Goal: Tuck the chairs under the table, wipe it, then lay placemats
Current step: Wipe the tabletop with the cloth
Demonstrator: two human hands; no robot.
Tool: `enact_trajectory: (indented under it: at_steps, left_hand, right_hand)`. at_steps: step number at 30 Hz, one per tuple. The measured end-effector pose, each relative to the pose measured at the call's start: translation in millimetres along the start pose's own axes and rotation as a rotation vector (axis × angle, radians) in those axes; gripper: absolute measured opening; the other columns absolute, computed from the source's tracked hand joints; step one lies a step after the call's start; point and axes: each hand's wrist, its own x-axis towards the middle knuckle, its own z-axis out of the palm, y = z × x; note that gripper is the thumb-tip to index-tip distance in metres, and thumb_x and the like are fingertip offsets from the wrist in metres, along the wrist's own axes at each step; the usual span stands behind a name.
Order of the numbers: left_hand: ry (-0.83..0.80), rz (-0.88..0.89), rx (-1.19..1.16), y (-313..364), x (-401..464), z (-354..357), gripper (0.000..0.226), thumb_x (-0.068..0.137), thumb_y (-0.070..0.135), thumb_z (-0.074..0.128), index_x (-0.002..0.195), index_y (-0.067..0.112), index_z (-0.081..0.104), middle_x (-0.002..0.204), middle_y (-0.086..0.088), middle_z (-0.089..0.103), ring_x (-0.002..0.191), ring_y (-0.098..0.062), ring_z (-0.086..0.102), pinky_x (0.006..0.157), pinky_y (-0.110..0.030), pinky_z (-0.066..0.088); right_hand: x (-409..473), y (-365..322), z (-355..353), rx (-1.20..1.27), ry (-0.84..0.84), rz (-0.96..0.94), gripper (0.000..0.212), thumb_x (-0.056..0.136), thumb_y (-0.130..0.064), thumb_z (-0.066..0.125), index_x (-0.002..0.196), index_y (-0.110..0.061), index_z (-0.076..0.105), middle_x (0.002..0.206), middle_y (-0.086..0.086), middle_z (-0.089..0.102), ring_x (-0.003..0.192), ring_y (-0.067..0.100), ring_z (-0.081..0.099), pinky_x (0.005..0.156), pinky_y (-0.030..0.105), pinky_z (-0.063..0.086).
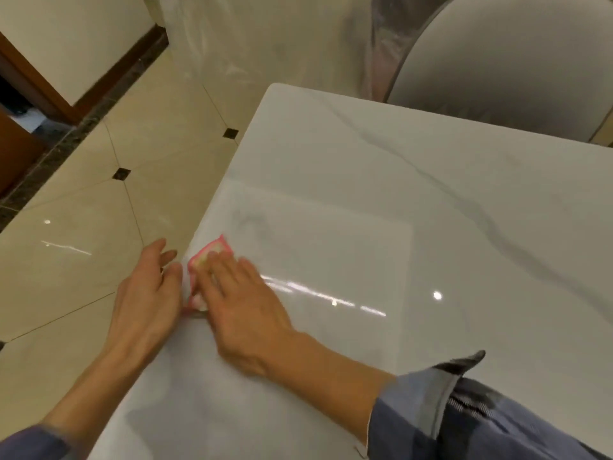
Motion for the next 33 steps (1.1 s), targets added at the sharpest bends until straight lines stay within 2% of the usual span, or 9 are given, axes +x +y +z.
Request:
enact_trajectory:
  at_steps: [5, 8, 12, 15, 18, 20, 26, 29, 33]
  left_hand:
    - [-0.099, 0.011, 0.089, 11, -18, 4, 0.047, 0.105, 0.022, 0.041, 0.150, 0.014, 0.033, 0.150, -0.012, 0.045, 0.135, -0.034, 0.043, 0.108, -0.044, 0.034]
    - [-0.077, 0.054, 0.116, 7, -26, 9, 0.037, 0.102, 0.016, 0.043, 0.138, 0.011, 0.042, 0.138, -0.016, 0.050, 0.124, -0.033, 0.048, 0.096, -0.042, 0.038]
    - [-0.085, 0.081, 0.100, -6, -33, 10, 0.035, 0.101, 0.013, 0.042, 0.136, 0.012, 0.044, 0.126, -0.002, 0.051, 0.110, -0.022, 0.050, 0.089, -0.036, 0.038]
    - [-0.071, 0.079, 0.153, -22, -42, 3, 0.037, 0.100, 0.013, 0.042, 0.137, 0.009, 0.042, 0.140, -0.011, 0.047, 0.124, -0.033, 0.049, 0.102, -0.048, 0.043]
    - [-0.071, 0.034, 0.176, -34, -56, -3, 0.048, 0.102, 0.013, 0.042, 0.148, 0.006, 0.032, 0.155, -0.015, 0.033, 0.139, -0.035, 0.037, 0.114, -0.044, 0.032]
    - [-0.079, 0.008, 0.171, -41, -68, -6, 0.046, 0.101, 0.010, 0.042, 0.147, 0.006, 0.034, 0.151, -0.014, 0.039, 0.133, -0.033, 0.041, 0.101, -0.036, 0.034]
    - [-0.043, -0.091, 0.223, -65, -95, -20, 0.052, 0.102, 0.015, 0.044, 0.149, 0.001, 0.028, 0.151, -0.020, 0.037, 0.135, -0.041, 0.038, 0.108, -0.051, 0.035]
    - [-0.045, -0.080, 0.245, -68, -106, -31, 0.055, 0.102, 0.018, 0.045, 0.151, 0.003, 0.025, 0.155, -0.019, 0.033, 0.139, -0.040, 0.036, 0.111, -0.052, 0.033]
    - [-0.067, -0.026, 0.266, -57, -116, -36, 0.045, 0.101, 0.014, 0.047, 0.142, 0.003, 0.036, 0.141, -0.022, 0.046, 0.125, -0.043, 0.047, 0.100, -0.050, 0.041]
  right_hand:
    - [-95, -41, 16, -0.215, -0.204, -0.255, 0.068, 0.087, -0.033, 0.041, 0.151, -0.014, 0.028, 0.157, 0.008, 0.028, 0.148, 0.026, 0.016, 0.120, 0.039, 0.003]
    - [-116, -10, 7, -0.249, -0.106, -0.217, 0.063, 0.085, -0.027, 0.039, 0.147, -0.013, 0.038, 0.155, 0.011, 0.036, 0.146, 0.028, 0.025, 0.121, 0.041, 0.005]
    - [-137, 71, -27, -0.250, 0.176, 0.226, 0.062, 0.082, -0.015, 0.044, 0.144, -0.011, 0.044, 0.151, 0.010, 0.043, 0.145, 0.025, 0.031, 0.118, 0.042, 0.006]
    - [-140, 125, -64, -0.223, 0.320, 0.563, 0.054, 0.087, -0.009, 0.049, 0.140, -0.014, 0.043, 0.149, 0.005, 0.039, 0.144, 0.023, 0.028, 0.117, 0.048, 0.010]
    - [-119, 144, -73, -0.261, 0.363, 0.690, 0.049, 0.085, -0.007, 0.047, 0.134, -0.011, 0.043, 0.141, 0.008, 0.041, 0.139, 0.028, 0.031, 0.118, 0.050, 0.012]
    - [-101, 140, -66, -0.274, 0.361, 0.723, 0.052, 0.085, -0.008, 0.047, 0.136, -0.007, 0.042, 0.144, 0.010, 0.040, 0.142, 0.029, 0.028, 0.118, 0.048, 0.011]
    - [-84, 46, -4, -0.197, 0.222, 0.370, 0.057, 0.088, -0.018, 0.032, 0.144, -0.023, 0.043, 0.152, 0.005, 0.036, 0.147, 0.024, 0.021, 0.117, 0.046, 0.012]
    - [-113, -45, 38, 0.001, 0.168, 0.139, 0.061, 0.085, -0.014, 0.043, 0.146, -0.018, 0.041, 0.154, 0.013, 0.034, 0.149, 0.028, 0.015, 0.117, 0.047, 0.011]
    - [-153, -130, 69, 0.031, -0.076, -0.096, 0.056, 0.104, -0.028, 0.005, 0.147, -0.012, 0.038, 0.154, 0.012, 0.036, 0.149, 0.029, 0.017, 0.119, 0.041, 0.010]
